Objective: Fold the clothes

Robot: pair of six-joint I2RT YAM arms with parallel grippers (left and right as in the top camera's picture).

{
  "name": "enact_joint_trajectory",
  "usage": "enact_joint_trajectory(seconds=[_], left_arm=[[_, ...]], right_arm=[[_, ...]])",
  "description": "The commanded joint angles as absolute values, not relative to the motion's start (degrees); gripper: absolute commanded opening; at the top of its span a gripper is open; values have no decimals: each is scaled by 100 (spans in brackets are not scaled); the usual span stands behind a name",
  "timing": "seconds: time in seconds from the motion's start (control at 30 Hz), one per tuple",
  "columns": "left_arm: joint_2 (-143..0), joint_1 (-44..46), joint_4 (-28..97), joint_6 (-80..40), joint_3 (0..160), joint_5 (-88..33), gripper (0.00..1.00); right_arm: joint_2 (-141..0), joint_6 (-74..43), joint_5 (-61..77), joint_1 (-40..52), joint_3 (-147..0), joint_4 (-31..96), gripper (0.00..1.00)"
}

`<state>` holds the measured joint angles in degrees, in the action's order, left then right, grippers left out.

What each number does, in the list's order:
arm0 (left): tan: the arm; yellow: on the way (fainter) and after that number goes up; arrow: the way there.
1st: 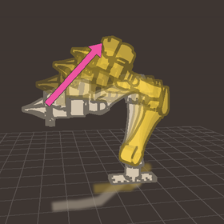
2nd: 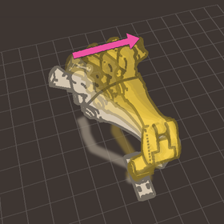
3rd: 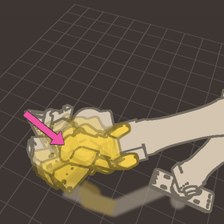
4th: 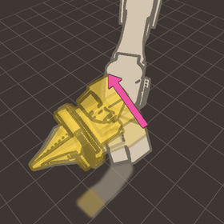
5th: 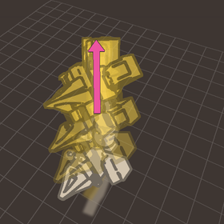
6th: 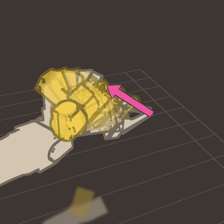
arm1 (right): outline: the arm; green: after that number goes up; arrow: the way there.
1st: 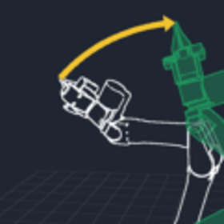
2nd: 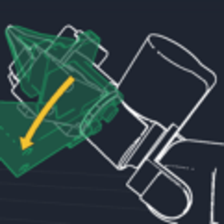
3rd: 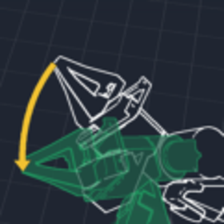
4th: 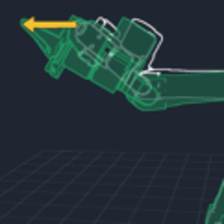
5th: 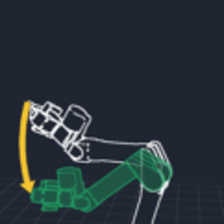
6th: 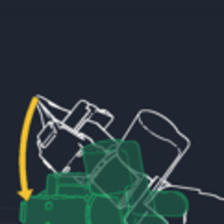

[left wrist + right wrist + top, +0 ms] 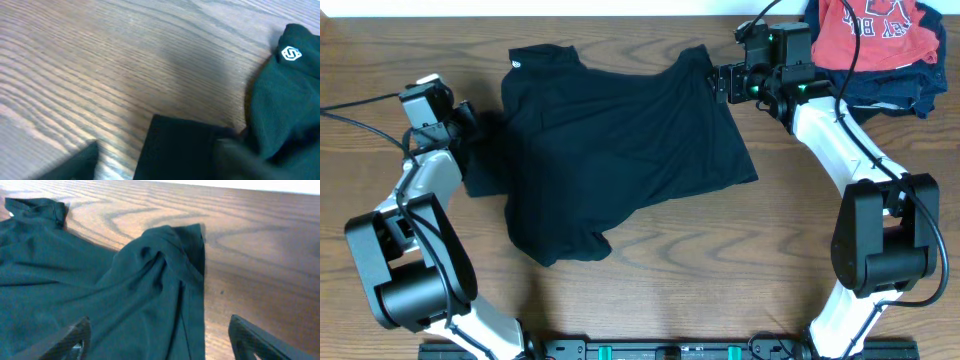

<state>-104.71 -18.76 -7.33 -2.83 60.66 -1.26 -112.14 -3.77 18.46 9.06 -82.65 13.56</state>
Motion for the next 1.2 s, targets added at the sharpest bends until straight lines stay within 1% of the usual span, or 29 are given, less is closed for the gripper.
enact_joint_trajectory(seconds=[0.0,0.03,0.07,0.1,0.2,0.3,0.37,0.47,0.57,0.67,0.8,0.9,1.03,1.17], left_arm=[[-9990,-1890,-646,-475,6101,-40,98],[-9854,-1890,-602,-543,6101,-40,98],[-9671,-1890,-517,-642,6101,-40,98],[-9459,-1890,-384,-744,6101,-43,98],[-8818,-1890,250,-1031,6101,-191,98],[-8112,-1890,1229,-1175,6101,-768,98],[-7828,-1881,1712,-1175,6099,-998,98],[-7679,-1815,2110,-1170,6099,-1050,98],[-7730,-1719,2274,-1120,6099,-1166,98],[-7830,-1566,2276,-895,6099,-1334,98],[-7985,-1365,2095,-714,6149,-1612,98],[-8176,-1184,2259,-711,6440,-1610,98],[-8648,-884,2801,-515,7354,-1525,98],[-9603,-576,3688,-134,8877,-786,98]], right_arm=[[-11006,-556,1890,805,-8283,1490,90],[-10916,-556,1887,784,-8283,1557,93],[-10790,-556,1885,762,-8283,1649,98],[-10650,-556,1879,740,-8283,1756,99],[-10195,-628,1715,681,-8283,2178,99],[-9769,-727,1468,672,-8283,2565,99],[-9684,-720,1457,683,-8283,2545,99],[-9808,-569,1441,694,-8281,2276,99],[-10125,-353,1505,722,-8281,1848,95],[-10593,-172,1804,764,-8283,1295,86],[-10978,-163,2281,764,-8285,932,80],[-10989,-115,2353,784,-8302,913,80],[-10989,239,2305,801,-8729,1417,84],[-10989,580,2241,812,-9214,1914,88]])
